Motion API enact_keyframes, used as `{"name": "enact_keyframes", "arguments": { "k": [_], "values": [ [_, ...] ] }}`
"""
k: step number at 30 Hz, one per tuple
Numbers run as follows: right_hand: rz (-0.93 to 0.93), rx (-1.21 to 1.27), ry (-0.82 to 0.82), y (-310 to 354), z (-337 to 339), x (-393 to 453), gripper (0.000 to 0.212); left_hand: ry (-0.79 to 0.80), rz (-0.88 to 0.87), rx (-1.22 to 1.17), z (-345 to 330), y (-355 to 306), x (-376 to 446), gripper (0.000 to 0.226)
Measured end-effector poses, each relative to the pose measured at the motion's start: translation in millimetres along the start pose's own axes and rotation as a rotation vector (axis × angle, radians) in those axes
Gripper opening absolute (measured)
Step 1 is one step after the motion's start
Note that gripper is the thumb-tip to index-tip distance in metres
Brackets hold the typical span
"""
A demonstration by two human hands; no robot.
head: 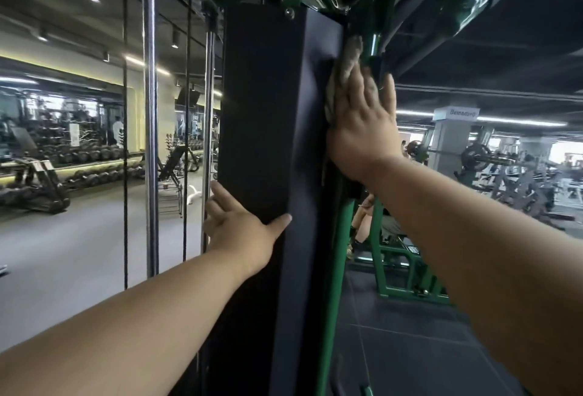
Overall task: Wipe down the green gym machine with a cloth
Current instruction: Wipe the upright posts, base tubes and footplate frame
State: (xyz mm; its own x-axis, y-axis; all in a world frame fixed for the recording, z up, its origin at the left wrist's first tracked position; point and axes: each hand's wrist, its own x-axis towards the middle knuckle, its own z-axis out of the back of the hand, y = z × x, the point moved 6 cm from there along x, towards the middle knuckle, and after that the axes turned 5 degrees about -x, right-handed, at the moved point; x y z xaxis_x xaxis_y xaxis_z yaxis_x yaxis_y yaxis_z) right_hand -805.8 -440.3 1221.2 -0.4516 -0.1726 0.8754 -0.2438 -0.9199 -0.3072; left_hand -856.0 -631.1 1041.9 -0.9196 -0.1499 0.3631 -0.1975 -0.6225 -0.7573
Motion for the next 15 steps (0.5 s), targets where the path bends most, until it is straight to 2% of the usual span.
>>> {"name": "enact_keyframes", "arguments": {
  "k": [3,7,12,15],
  "values": [
    [0.004,0.061,0.024,12.1,-4.9,-23.9,0.072,0.003,-0.021,-0.006,1.6,-0.6,-2.0,0.149],
    [-0.038,0.152,0.018,18.8,1.3,-0.5,0.075,0.024,-0.029,0.007,1.3,1.8,-1.8,0.148],
    [-0.184,0.477,-0.048,27.4,12.9,52.3,0.078,0.072,-0.049,0.052,3.9,9.1,-0.1,0.138],
    [-0.170,0.574,-0.108,44.8,1.8,26.4,0.074,0.067,-0.071,0.021,8.5,11.2,-1.5,0.133]
  ]
}}
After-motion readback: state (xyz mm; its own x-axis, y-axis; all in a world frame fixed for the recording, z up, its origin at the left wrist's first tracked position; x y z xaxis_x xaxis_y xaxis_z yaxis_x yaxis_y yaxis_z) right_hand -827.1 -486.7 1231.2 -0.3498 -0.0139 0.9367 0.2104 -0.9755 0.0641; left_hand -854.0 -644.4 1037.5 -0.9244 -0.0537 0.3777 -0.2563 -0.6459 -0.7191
